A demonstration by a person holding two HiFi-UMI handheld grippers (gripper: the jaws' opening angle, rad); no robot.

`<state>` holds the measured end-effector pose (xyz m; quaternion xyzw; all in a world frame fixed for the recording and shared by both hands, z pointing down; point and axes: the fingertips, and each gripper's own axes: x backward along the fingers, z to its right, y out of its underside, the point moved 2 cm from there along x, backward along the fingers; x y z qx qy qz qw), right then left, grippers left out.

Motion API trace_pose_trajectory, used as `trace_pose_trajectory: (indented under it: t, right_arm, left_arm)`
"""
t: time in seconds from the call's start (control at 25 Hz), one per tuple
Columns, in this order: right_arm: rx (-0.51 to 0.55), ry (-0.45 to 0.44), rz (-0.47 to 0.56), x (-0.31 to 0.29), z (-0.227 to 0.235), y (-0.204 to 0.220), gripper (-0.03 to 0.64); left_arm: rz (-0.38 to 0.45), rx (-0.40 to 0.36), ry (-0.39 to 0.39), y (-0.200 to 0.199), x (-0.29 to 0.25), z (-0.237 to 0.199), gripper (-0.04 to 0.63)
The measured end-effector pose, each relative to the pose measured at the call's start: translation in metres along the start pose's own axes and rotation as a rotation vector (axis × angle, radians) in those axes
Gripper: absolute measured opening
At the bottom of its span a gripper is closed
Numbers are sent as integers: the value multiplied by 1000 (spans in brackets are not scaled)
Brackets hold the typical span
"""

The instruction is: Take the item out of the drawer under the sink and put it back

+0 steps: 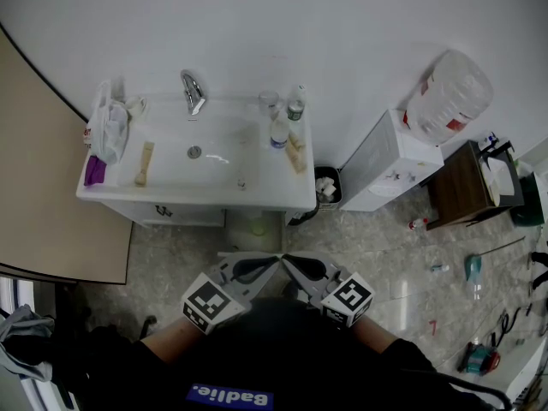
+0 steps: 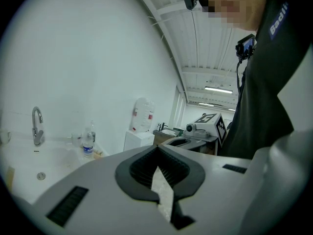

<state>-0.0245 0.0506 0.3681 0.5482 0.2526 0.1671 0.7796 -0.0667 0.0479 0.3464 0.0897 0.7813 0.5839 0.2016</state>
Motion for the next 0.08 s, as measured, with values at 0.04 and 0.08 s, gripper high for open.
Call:
trace_pose_trajectory:
  t: [0.04,0.08]
  right_arm:
    - [1,0,0,0,0,0,0]
    - [3,0,0,0,1,0,0]
  left_arm:
    - [0,0,1,0,-1,0,6]
    - [-1,1,2,0,-1,1,6]
